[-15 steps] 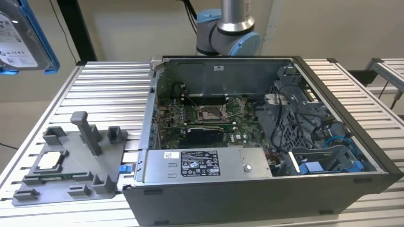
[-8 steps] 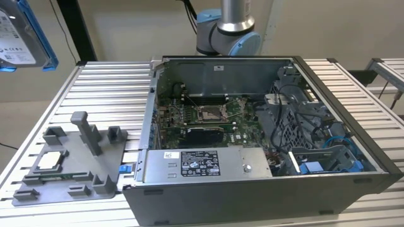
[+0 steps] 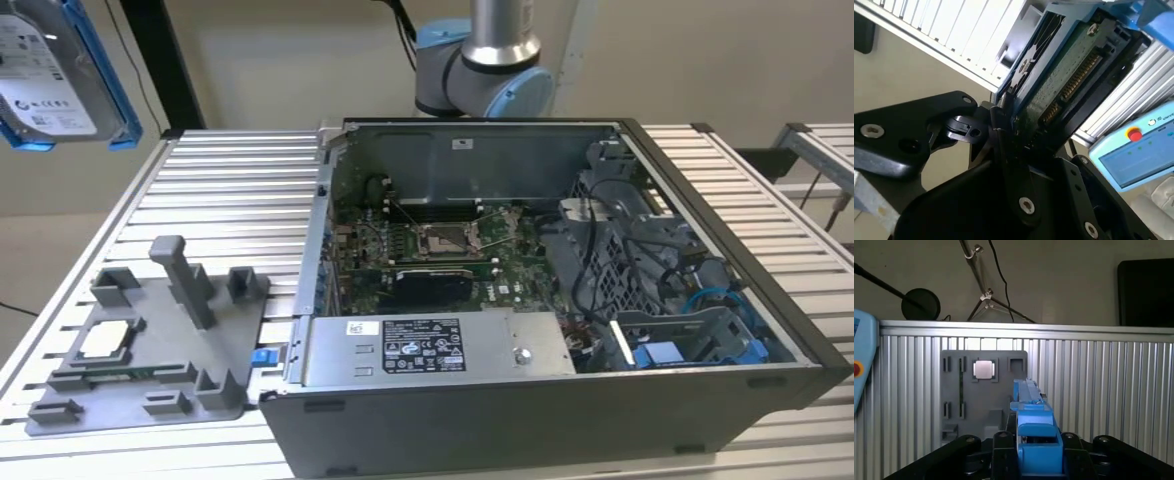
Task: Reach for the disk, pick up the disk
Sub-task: 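Pick up the disk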
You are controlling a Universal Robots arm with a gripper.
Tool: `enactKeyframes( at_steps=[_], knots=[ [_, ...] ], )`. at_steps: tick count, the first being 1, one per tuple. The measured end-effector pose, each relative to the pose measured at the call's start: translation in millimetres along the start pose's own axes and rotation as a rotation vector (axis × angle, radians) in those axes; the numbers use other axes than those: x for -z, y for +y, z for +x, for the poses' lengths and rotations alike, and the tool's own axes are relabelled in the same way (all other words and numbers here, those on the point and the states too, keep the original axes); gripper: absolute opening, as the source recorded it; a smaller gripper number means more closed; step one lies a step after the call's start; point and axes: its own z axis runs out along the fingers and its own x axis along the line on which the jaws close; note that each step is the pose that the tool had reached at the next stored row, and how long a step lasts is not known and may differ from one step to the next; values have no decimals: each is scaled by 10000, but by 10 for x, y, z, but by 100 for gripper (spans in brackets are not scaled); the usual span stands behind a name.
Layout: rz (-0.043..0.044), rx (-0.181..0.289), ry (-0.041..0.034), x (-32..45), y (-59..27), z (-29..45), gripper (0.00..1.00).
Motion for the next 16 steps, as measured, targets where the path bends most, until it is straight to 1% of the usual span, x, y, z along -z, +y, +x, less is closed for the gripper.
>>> enactKeyframes(
  at_steps=[9,16],
  knots=[
    [-17,-1,0,13,-300,1,0],
    [-24,-1,0,22,-507,1,0]
  ],
)
